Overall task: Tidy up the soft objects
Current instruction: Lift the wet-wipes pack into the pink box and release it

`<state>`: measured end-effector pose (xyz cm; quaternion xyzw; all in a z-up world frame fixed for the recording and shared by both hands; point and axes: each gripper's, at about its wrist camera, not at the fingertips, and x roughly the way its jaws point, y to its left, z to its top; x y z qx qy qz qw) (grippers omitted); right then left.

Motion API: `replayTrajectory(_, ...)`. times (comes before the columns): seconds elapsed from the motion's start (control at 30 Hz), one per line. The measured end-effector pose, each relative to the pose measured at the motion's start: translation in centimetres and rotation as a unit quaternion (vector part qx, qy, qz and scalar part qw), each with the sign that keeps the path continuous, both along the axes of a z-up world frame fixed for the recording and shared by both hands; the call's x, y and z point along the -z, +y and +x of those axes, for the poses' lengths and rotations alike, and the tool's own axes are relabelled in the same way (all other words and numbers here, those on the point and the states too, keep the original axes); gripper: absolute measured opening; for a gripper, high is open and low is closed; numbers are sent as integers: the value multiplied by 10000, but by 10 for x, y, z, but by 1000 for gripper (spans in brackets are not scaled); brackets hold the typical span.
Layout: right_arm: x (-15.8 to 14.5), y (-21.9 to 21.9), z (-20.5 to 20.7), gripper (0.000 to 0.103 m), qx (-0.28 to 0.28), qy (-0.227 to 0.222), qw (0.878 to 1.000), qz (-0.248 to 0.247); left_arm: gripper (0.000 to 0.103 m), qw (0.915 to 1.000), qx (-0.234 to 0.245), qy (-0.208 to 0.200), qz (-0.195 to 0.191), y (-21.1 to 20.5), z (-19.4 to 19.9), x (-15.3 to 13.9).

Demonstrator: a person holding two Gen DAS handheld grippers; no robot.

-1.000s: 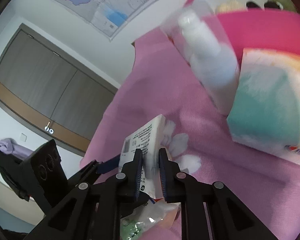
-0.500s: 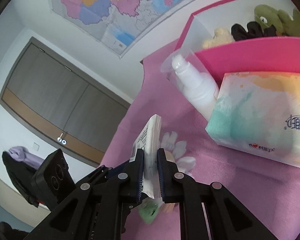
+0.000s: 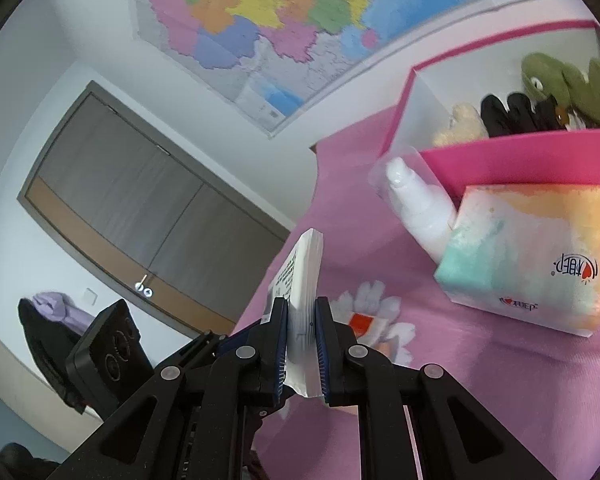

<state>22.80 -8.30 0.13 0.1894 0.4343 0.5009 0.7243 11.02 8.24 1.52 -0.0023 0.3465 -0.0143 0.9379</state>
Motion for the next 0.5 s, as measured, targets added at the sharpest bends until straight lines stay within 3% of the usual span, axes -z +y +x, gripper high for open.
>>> replayTrajectory(0.23,-20,-15,-11,13,94,-220,9996,136,69,9995,177,-143,220,-23,3,-20)
replayTrajectory(0.5,-47,-60,2,13,500,-440,9971,381,70,9968,535,-354,482,-60,38,-52)
